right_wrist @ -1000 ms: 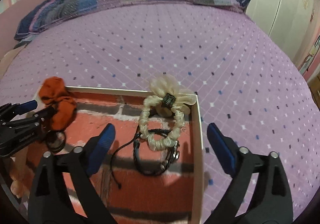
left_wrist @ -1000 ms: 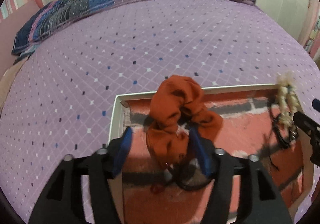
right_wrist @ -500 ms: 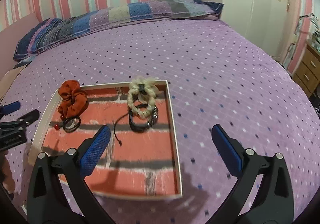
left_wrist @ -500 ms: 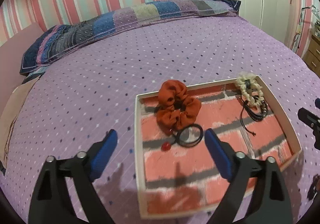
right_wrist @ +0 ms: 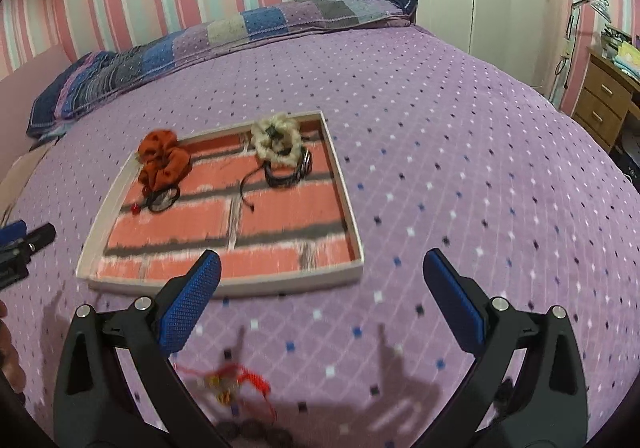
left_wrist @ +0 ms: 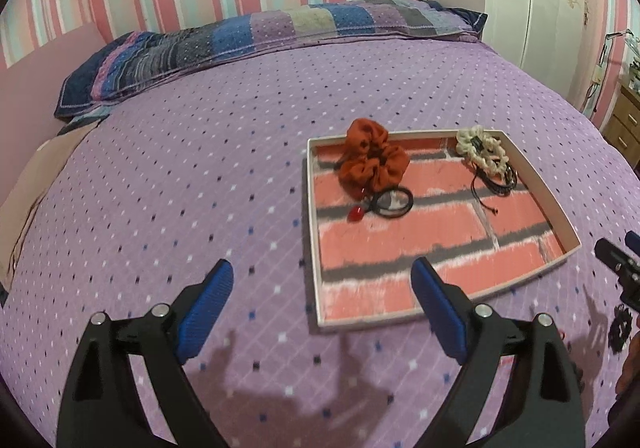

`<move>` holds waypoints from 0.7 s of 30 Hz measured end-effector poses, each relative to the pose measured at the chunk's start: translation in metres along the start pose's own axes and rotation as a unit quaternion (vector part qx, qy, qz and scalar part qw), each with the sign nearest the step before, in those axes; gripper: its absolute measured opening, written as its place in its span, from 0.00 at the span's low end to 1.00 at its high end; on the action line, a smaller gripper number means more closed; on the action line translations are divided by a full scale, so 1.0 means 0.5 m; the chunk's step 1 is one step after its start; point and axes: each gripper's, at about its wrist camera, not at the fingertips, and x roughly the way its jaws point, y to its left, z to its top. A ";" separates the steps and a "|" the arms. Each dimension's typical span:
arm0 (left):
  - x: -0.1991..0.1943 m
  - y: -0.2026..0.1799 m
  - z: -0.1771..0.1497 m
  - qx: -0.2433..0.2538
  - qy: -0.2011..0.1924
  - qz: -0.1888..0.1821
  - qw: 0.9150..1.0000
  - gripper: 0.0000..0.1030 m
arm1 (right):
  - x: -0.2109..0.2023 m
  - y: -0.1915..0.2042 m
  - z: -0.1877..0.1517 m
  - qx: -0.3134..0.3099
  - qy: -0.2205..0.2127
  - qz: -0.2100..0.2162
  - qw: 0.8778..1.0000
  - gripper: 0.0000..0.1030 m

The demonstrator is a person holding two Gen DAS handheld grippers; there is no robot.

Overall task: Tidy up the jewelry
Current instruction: 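Move the right tool toward the red string charm while the left tool approaches the white watch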

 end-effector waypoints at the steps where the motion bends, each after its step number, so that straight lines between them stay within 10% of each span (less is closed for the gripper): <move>1: -0.007 0.002 -0.011 -0.001 -0.001 0.002 1.000 0.86 | -0.002 0.001 -0.008 -0.003 0.000 -0.001 1.000 0.95; 21: -0.089 -0.018 -0.193 -0.002 0.017 -0.008 1.000 0.86 | -0.046 0.006 -0.122 -0.044 0.017 0.001 0.999 0.95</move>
